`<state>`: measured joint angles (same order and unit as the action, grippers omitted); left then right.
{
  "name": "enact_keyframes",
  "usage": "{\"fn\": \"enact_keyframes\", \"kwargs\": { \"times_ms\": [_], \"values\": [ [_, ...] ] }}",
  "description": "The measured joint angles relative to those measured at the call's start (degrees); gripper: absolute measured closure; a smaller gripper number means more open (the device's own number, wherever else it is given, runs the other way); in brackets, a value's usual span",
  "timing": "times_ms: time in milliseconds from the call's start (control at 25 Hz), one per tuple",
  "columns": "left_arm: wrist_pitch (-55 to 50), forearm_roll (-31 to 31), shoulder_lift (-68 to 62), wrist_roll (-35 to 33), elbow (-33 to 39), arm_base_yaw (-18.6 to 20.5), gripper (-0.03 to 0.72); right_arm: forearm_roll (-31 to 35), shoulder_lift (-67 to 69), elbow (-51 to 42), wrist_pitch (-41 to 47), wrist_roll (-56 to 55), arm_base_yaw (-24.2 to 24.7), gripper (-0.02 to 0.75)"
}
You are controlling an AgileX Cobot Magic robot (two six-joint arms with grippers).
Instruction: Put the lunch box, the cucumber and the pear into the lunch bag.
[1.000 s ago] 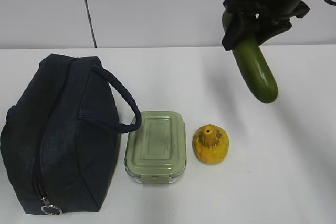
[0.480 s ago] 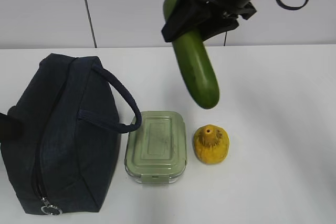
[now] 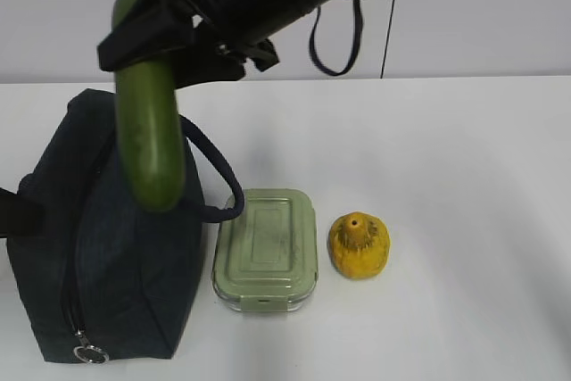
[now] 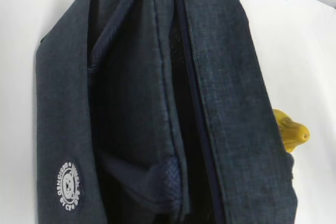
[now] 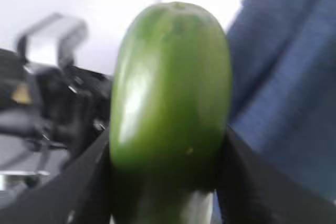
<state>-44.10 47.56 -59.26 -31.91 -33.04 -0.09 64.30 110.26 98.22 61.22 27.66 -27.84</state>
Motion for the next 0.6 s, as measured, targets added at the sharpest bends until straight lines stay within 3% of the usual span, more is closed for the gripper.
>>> {"fn": "enact_keyframes", "kwargs": {
  "times_ms": [200, 320, 440, 600],
  "values": [
    [0.00, 1.73, 0.00, -0.93, 0.00, 0.00, 0.698, 19.51, 6.48, 0.00, -3.70, 7.57, -0.27, 0.349],
    [-0.05, 4.01, 0.00, -3.18, 0.00, 0.00, 0.698, 27.37, 10.10, 0.00, -5.21, 12.26, -0.80, 0.349],
    [-0.05, 8.36, -0.02, -6.77, 0.00, 0.00, 0.699, 29.67, 12.74, 0.00, -6.16, 14.52, -1.48, 0.349],
    [1.28, 8.88, -0.07, -8.21, 0.00, 0.20, 0.700, 28.50, 14.36, 0.04, -6.49, 14.89, -1.58, 0.349]
  ]
}}
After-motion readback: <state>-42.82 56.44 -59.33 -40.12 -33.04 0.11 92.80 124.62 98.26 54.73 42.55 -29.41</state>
